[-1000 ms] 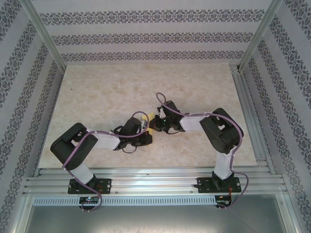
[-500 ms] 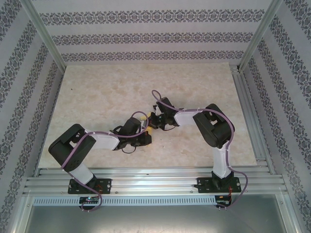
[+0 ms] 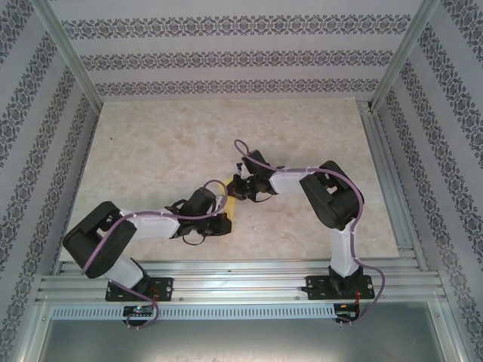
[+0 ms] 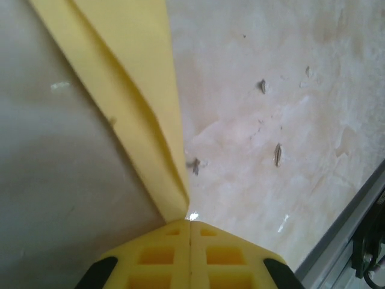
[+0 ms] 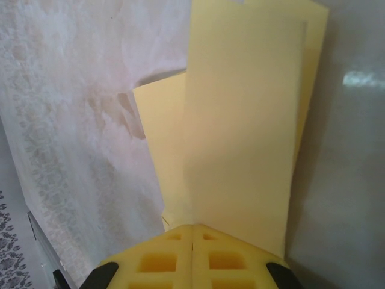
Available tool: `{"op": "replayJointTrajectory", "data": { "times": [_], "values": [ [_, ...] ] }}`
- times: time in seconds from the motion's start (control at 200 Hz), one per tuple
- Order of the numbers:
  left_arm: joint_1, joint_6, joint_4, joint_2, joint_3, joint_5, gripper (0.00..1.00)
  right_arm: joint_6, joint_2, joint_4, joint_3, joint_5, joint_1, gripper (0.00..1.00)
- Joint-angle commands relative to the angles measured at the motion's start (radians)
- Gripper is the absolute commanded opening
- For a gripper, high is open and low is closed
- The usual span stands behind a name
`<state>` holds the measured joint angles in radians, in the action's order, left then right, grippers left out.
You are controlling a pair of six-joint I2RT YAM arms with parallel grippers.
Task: Fold a paper plane with a square sheet of paper (fold left side to right side)
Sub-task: Fold the wing for the fifth time at the center of the table.
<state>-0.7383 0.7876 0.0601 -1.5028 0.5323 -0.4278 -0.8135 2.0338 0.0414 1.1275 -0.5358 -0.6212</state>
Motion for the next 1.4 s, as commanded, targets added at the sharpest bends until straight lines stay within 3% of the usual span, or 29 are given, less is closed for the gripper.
{"op": "replayJointTrajectory", "data": {
  "times": [0.0, 0.105, 0.24, 0.305, 0.35, 0.48, 0.759, 0.934, 1.154, 1.394],
  "values": [
    [0.001, -0.008, -0.088, 0.145, -0.011, 0.033, 0.04, 0.017, 0.025, 0.038, -0.020, 0.069, 0.013, 0.01],
    [0.077, -0.028, -0.197, 0.296, -0.005, 0.053, 0.07, 0.003, -0.007, -0.018, -0.028, 0.042, 0.015, 0.03],
    [0.236, -0.059, -0.302, 0.419, 0.013, 0.001, 0.21, 0.011, -0.070, -0.013, -0.010, 0.031, 0.024, 0.08],
    [0.308, -0.065, -0.308, 0.430, 0.021, -0.057, 0.23, 0.021, -0.109, 0.011, -0.003, 0.035, 0.033, 0.11],
    [0.335, -0.069, -0.312, 0.421, 0.033, -0.077, 0.31, 0.025, -0.139, 0.021, -0.006, 0.040, 0.040, 0.13],
    [0.366, -0.070, -0.274, 0.334, 0.079, -0.116, 0.40, 0.044, -0.231, 0.066, -0.020, 0.045, 0.065, 0.17],
    [0.345, -0.060, -0.136, 0.103, 0.243, -0.197, 0.41, 0.068, -0.371, 0.097, -0.155, 0.061, 0.146, 0.15],
    [0.254, -0.129, -0.260, -0.029, 0.405, -0.131, 0.49, 0.098, -0.434, 0.143, -0.223, 0.100, 0.195, 0.15],
    [0.166, -0.189, -0.416, -0.213, 0.592, -0.027, 0.49, 0.111, -0.491, 0.161, -0.282, 0.105, 0.239, 0.16],
    [0.146, -0.229, -0.516, -0.332, 0.687, 0.030, 0.49, 0.111, -0.535, 0.166, -0.310, 0.100, 0.263, 0.16]
  ]
}}
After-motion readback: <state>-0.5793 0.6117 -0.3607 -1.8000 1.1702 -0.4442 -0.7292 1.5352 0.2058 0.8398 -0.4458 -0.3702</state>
